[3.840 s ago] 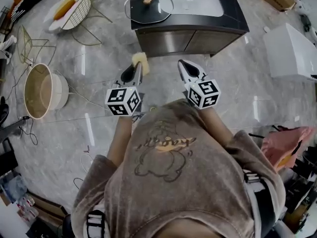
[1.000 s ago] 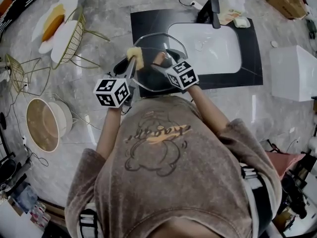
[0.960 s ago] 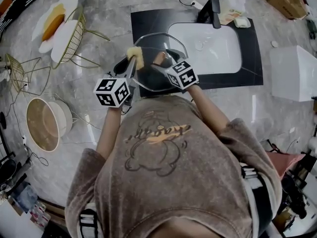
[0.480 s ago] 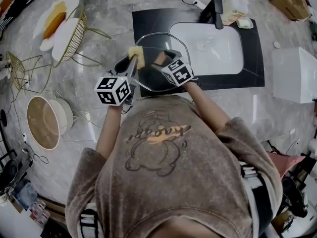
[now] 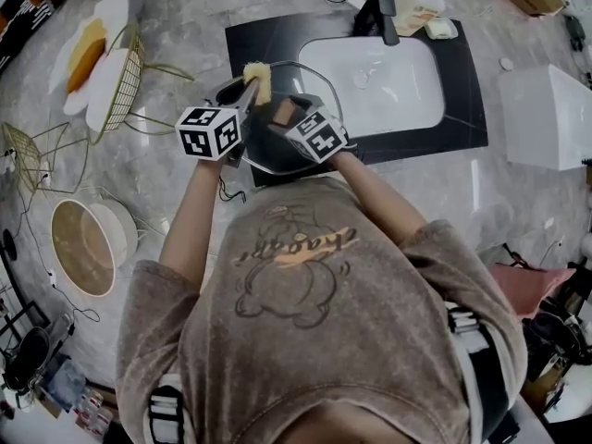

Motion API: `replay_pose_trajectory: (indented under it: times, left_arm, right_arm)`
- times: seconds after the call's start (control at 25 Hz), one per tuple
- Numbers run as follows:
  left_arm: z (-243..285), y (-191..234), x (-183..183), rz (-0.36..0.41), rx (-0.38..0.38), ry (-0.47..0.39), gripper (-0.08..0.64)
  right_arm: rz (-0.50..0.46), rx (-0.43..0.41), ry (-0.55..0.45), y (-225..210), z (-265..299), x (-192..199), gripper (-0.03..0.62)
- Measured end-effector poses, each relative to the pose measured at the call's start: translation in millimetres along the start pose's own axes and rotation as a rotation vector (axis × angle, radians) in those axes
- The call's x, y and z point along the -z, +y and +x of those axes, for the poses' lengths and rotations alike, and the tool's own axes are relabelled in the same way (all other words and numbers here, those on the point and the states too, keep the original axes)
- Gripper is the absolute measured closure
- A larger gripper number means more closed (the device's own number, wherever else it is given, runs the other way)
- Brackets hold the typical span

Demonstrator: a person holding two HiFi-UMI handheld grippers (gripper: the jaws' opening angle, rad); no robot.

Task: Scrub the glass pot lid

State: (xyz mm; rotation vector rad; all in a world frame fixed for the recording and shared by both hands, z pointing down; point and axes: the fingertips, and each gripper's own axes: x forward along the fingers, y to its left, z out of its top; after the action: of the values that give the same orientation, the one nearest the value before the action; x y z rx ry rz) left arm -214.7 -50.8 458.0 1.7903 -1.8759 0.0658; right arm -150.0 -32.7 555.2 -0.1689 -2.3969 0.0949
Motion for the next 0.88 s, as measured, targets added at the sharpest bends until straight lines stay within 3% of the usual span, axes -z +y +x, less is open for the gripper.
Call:
replay_pose_trajectory:
  times: [0.16, 0.4, 0.76, 0.88]
  left_arm:
    - [42, -3, 3, 0.007, 0.072, 0.054, 0.507]
    - [97, -23, 22, 0.076, 0.219, 0.187, 0.506]
    - [148, -68, 56, 0.198, 0.572, 0.496, 0.508]
    - [154, -81, 69, 0.229, 0.645, 0.58, 0.508]
  right_arm:
    - [-0.005, 0.0, -0.006, -3, 4, 5, 0.244]
    - [0.003, -0.006, -0.013, 0, 1, 5, 0.244]
    - [0.011, 0.0, -0.012, -3, -2, 2, 0.244]
    - [0.007, 0.001, -0.011, -2, -1, 1, 0.242]
